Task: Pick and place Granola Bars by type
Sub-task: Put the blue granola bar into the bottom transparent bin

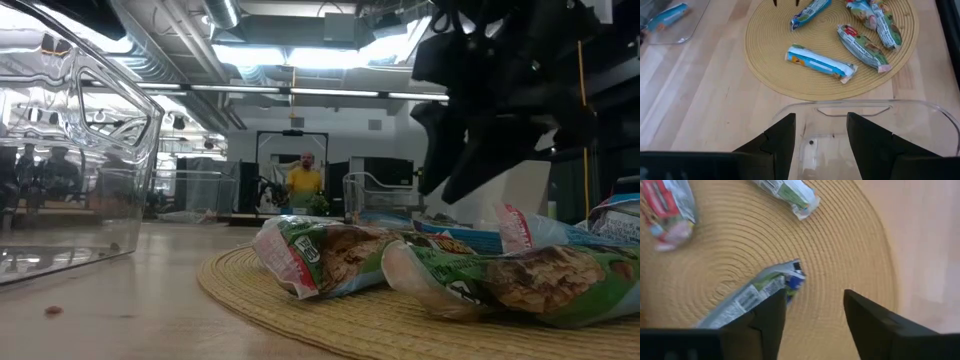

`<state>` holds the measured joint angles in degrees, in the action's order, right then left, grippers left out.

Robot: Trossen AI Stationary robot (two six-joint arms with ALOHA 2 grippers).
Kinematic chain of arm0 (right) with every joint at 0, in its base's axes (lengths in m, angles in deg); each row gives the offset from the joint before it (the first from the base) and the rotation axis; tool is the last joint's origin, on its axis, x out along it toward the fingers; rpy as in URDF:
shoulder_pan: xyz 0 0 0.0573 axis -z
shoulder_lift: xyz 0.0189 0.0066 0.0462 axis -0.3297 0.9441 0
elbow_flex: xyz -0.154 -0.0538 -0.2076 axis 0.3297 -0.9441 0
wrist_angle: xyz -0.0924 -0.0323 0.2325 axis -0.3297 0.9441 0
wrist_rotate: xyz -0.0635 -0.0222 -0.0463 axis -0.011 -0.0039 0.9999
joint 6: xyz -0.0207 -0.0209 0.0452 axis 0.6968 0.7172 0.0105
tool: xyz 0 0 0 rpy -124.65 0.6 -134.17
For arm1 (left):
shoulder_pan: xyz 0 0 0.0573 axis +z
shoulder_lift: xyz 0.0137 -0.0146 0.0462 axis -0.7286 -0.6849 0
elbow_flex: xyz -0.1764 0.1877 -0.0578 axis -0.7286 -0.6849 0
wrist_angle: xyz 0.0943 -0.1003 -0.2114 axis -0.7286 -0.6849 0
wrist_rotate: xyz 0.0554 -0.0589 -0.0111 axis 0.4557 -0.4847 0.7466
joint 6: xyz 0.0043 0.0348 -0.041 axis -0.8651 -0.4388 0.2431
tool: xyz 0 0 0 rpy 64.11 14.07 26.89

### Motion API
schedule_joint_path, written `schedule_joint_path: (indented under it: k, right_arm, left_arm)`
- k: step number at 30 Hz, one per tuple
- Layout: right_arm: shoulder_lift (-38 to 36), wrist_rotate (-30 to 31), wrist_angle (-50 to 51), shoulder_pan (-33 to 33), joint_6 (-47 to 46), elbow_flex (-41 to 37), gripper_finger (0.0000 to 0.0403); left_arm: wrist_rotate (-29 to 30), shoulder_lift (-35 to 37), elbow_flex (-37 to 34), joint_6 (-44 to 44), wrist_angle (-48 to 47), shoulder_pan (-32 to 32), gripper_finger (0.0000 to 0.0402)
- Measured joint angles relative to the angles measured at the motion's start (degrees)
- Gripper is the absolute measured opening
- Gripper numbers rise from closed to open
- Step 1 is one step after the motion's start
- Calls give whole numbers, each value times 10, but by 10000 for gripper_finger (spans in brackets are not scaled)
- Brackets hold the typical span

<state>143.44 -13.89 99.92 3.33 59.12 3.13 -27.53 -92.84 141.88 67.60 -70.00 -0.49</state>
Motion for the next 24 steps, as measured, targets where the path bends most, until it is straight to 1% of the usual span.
schedule_joint_path:
  k: [5,8,10,16,19,24]
  right_arm:
    - [0,-51,-2,9,-74,0,256]
    - [0,-53,-11,12,-97,0,284]
    - [0,-53,-16,12,-101,0,295]
    - [30,-54,-41,12,-113,0,300]
    - [53,-68,-44,14,-113,1,300]
    - [76,-69,-45,16,-113,10,300]
  left_arm:
    - [0,0,0,0,0,0,168]
    - [0,0,0,0,0,0,168]
    - [0,0,0,1,0,0,168]
    - [0,0,0,1,1,0,168]
    - [-1,0,0,1,1,0,168]
    - [-1,0,0,1,1,0,168]
